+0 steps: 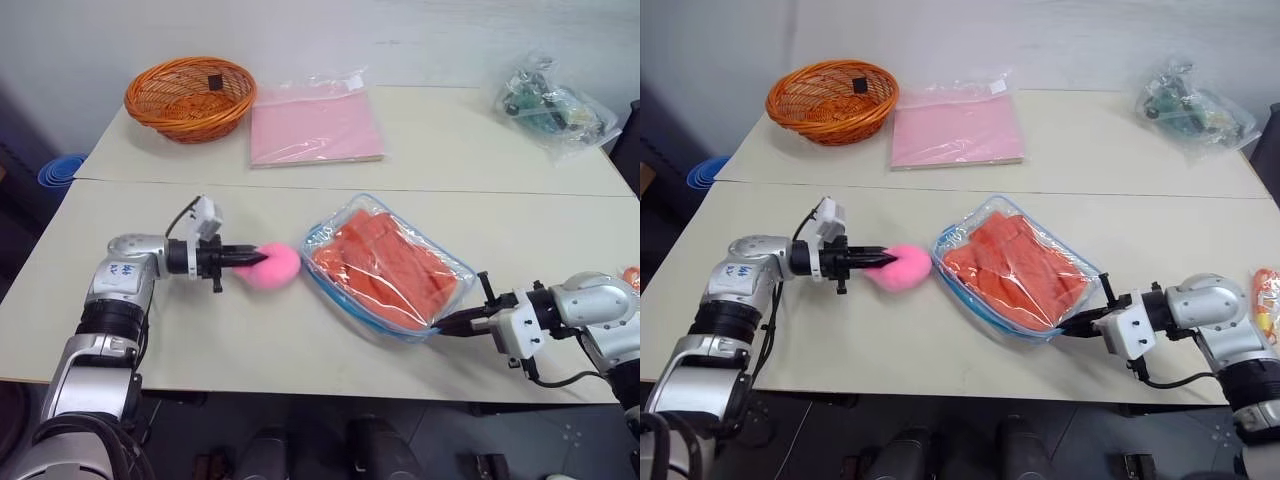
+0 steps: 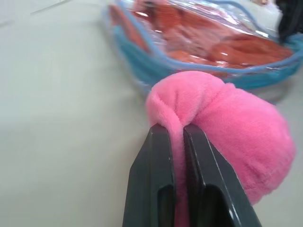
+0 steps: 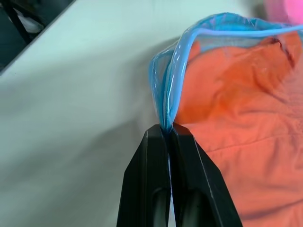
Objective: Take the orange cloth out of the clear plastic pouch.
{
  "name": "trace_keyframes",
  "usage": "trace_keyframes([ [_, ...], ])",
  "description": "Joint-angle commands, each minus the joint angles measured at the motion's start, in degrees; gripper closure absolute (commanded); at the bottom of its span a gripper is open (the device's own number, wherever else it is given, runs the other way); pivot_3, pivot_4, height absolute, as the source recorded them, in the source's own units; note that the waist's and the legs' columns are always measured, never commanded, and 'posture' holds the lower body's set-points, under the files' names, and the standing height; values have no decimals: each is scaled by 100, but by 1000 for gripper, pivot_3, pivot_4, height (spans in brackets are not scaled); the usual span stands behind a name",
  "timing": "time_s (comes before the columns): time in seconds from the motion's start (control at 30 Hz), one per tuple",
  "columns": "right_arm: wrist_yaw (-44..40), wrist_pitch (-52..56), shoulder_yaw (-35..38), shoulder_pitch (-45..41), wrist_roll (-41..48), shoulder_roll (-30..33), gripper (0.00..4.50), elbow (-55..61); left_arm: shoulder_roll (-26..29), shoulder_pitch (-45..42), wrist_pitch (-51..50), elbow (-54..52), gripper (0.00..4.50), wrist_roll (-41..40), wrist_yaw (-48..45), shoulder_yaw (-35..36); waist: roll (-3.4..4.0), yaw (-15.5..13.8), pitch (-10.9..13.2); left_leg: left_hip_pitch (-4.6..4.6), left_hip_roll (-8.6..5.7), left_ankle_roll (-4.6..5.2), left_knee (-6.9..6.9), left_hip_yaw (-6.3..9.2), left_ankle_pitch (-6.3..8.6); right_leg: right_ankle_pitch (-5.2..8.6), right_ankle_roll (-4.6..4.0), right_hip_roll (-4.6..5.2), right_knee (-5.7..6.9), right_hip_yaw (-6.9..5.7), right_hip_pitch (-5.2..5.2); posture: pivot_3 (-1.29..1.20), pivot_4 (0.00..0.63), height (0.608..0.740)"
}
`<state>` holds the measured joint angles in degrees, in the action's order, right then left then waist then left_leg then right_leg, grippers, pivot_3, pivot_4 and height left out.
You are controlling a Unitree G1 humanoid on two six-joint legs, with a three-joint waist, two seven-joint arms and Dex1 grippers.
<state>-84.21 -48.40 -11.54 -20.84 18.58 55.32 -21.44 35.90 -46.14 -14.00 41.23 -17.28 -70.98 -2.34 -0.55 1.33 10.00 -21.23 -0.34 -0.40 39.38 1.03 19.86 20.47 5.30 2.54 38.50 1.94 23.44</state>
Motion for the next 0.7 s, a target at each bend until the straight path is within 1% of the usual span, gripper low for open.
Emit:
trace_keyframes([
  [0.03,-340,-180,194,153,223,234,4500,54,40,-335,431,693,4485,299,355,178,0,2,0,0,0,0,0,-1,0,0,0,0,0,1,0,0,150,740],
  [0.13,-352,-276,286,191,218,263,4500,-126,-34,-536,657,1119,4485,390,493,231,0,16,0,1,0,0,1,-1,0,0,0,0,3,0,0,0,150,740],
  [0.2,-243,-224,352,191,170,254,4500,-252,-38,-529,718,1147,4485,382,355,234,-1,24,0,1,0,0,1,-3,0,0,0,0,7,2,3,0,150,740],
  [0.3,241,96,528,128,-63,198,4500,-408,43,-327,534,851,4485,252,72,277,-1,21,1,0,0,0,1,-3,0,0,0,0,12,3,6,0,150,740],
  [0.33,302,433,588,150,10,216,4500,-386,100,-170,391,595,4169,163,-95,297,-1,24,1,0,0,0,1,-3,0,0,0,0,12,3,6,0,150,740],
  [0.37,420,648,691,141,48,220,4257,-410,188,101,331,192,3832,114,-199,312,-1,31,0,0,0,-1,1,-3,0,0,0,0,12,4,6,0,150,740],
  [0.4,507,828,774,152,22,269,3995,-426,273,372,284,-224,3711,62,-286,337,0,38,0,1,2,-1,1,-3,0,0,0,0,12,6,7,0,150,740],
  [0.43,562,937,839,168,-11,301,3757,-427,329,572,228,-547,3402,24,-319,360,0,48,0,1,2,-1,-1,-4,0,0,0,0,14,9,9,0,150,740],
  [0.47,678,1028,993,211,-13,336,3455,-450,375,780,167,-875,3139,-19,-184,458,0,42,0,1,3,-1,-6,-5,0,0,0,0,14,12,12,0,150,740],
  [0.53,850,947,1256,327,-138,478,2736,-548,424,1095,47,-1354,2471,-121,116,700,0,20,0,0,3,-1,-6,-3,0,0,0,0,14,10,13,0,150,740],
  [0.6,1053,1076,1566,500,-137,598,2047,-506,466,1363,-50,-1702,1850,-202,326,911,0,-23,0,0,3,-1,-3,-1,0,0,0,3,13,8,7,0,150,740],
  [0.67,1189,1528,1962,866,128,760,1424,46,589,1648,28,-1829,1290,-229,367,1103,0,-53,0,0,2,0,-2,-1,0,0,0,3,9,9,4,0,150,740],
  [0.7,1254,1842,2137,1059,309,798,1033,396,646,1741,188,-1778,987,-190,359,1169,1,-63,0,1,2,1,-2,-1,1,0,0,3,9,9,4,0,150,740],
])
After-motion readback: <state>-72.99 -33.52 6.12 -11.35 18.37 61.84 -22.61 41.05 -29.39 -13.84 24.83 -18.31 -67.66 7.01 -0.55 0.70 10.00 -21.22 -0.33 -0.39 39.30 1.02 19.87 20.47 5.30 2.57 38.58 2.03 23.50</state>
